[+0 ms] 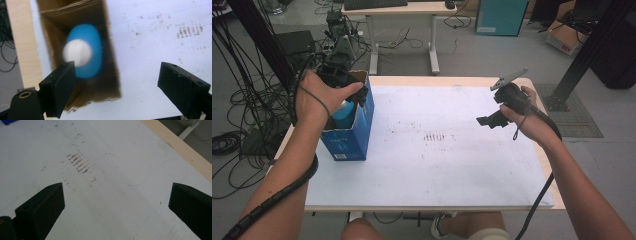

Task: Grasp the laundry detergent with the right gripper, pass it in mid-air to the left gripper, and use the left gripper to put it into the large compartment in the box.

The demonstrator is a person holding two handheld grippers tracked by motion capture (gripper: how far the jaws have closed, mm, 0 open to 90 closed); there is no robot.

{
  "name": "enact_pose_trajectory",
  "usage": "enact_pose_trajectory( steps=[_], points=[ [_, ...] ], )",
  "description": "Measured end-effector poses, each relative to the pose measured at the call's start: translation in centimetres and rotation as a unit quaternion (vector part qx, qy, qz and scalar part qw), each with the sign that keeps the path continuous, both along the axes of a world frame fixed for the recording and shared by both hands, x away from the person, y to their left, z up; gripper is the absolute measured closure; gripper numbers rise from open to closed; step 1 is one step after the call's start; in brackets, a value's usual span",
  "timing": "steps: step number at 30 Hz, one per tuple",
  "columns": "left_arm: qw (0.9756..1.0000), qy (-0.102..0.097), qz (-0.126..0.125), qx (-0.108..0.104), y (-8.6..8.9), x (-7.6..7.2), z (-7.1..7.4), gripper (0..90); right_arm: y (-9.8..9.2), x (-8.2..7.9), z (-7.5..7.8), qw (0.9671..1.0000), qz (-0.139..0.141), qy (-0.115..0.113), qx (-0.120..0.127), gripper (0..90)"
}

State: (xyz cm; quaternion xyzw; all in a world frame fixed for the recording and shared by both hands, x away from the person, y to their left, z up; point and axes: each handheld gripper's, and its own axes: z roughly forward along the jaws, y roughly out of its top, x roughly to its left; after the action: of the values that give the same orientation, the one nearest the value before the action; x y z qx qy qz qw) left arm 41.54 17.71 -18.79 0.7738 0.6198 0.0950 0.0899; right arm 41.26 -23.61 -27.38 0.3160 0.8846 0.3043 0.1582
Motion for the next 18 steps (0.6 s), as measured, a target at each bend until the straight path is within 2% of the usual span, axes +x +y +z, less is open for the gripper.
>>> enact_pose_trajectory(
  steps=[5, 8, 10, 13, 18],
  points=[
    [0.9994, 0.004, -0.035, -0.003, -2.4, 0.0, -0.8, 14.7, -0.2, 0.9, -0.2, 0.9999, 0.002, 0.007, -0.010, 0.2],
    [0.9985, 0.005, -0.053, -0.014, -3.8, 0.0, -1.3, 14.2, -0.2, 1.5, -0.3, 0.9998, 0.010, 0.010, -0.016, 0.2],
    [0.9975, 0.005, -0.063, -0.030, -4.5, -0.1, -1.6, 13.5, -0.2, 1.8, -0.4, 0.9997, 0.007, 0.013, -0.017, 0.2],
    [0.9960, 0.008, -0.081, -0.035, -5.6, 0.0, -2.0, 13.3, -0.3, 2.2, -0.4, 0.9996, 0.011, 0.015, -0.021, 0.2],
    [0.9945, 0.001, -0.097, -0.039, -6.8, -0.2, -2.3, 12.6, -0.5, 2.8, -0.3, 0.9995, 0.000, 0.020, -0.022, 0.2]
  ],
)
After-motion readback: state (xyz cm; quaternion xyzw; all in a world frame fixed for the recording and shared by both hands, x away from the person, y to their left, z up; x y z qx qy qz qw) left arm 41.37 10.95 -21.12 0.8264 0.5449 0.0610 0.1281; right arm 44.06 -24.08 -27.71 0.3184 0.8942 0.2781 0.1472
